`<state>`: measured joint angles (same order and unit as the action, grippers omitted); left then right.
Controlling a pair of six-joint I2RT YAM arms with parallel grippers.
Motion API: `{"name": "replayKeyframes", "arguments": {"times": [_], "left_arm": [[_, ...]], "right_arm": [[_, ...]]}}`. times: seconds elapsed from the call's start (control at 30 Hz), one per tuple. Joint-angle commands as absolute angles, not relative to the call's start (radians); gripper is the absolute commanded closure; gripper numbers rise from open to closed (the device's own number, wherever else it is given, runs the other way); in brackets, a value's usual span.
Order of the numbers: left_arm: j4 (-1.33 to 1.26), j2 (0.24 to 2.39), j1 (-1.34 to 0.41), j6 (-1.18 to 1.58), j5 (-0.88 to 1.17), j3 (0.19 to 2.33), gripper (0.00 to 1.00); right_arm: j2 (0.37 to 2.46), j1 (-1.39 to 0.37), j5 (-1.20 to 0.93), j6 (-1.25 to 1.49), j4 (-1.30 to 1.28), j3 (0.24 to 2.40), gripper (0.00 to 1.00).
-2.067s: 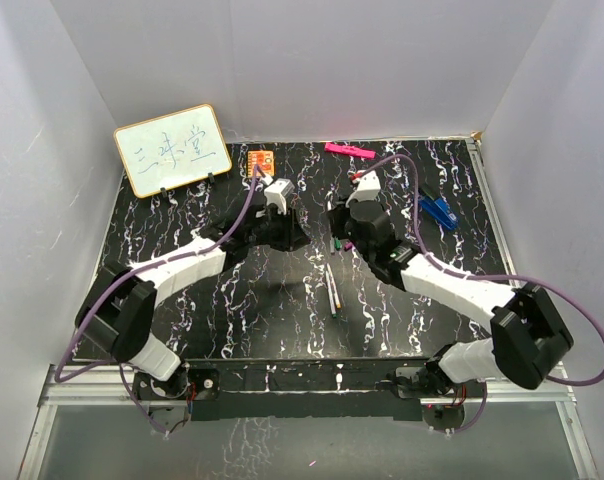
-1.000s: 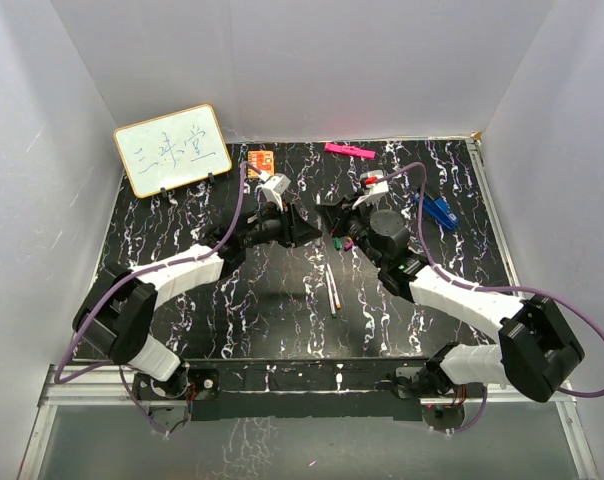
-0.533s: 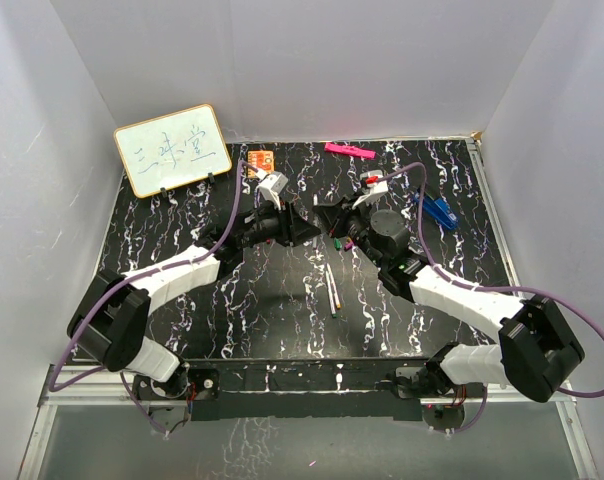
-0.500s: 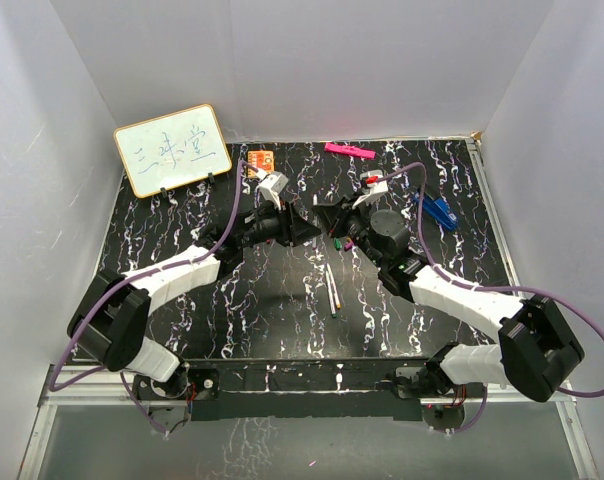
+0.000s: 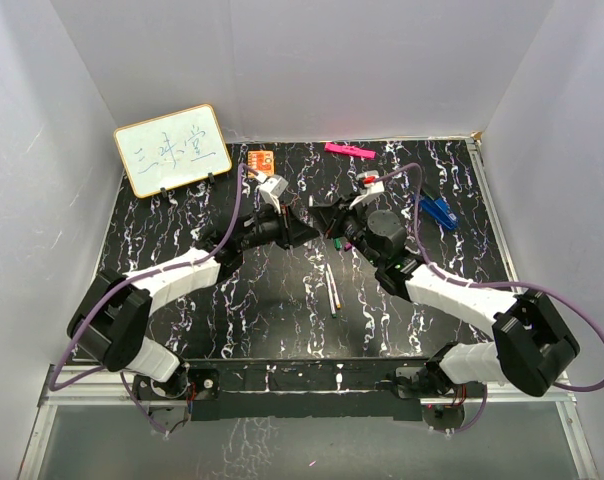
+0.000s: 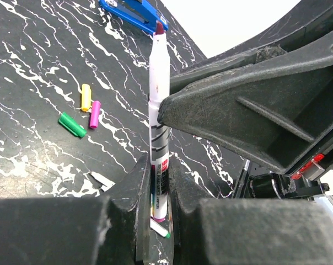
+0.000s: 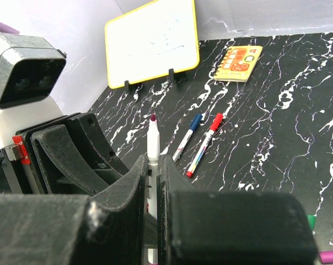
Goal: Insert the pens into the pen caps
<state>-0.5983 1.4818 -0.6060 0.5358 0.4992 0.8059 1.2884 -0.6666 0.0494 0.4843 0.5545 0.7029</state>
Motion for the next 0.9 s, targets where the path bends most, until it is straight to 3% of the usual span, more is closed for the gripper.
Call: {"name": "replayKeyframes", "arguments": {"times": [0.0,0.1,0.23,0.4,0.47,0.67,0.87], "left_arm": [[-0.630,1.430,-0.607,0.506,0.486,0.791,1.00],[-0.617,1.429,-0.608,0.496,0.486,0.789,1.00],[-0.549,1.422,-0.609,0.472,0.450,0.789,1.00],[-0.473,1.398,-0.607,0.443,0.405,0.775,1.00],[-0.423,1.391,-0.607,0.421,0.388,0.780,1.00],[-0.219,1.384,-0.607,0.342,0.335,0.816,1.00],[-0.136,1.373,-0.607,0.298,0.301,0.817,1.00]], "right_arm": [[1.289,-0.671,0.058,0.476,0.598,0.704,1.00],[1.274,-0.670,0.083,0.454,0.590,0.705,0.71],[1.221,-0.670,0.181,0.416,0.567,0.706,0.49],[1.163,-0.670,0.362,0.408,0.528,0.694,0.33],[1.149,-0.669,0.438,0.419,0.495,0.698,0.34],[1.218,-0.653,0.627,0.537,0.177,0.831,0.54],[1.353,-0.602,0.552,0.668,-0.055,0.915,0.67]]}}
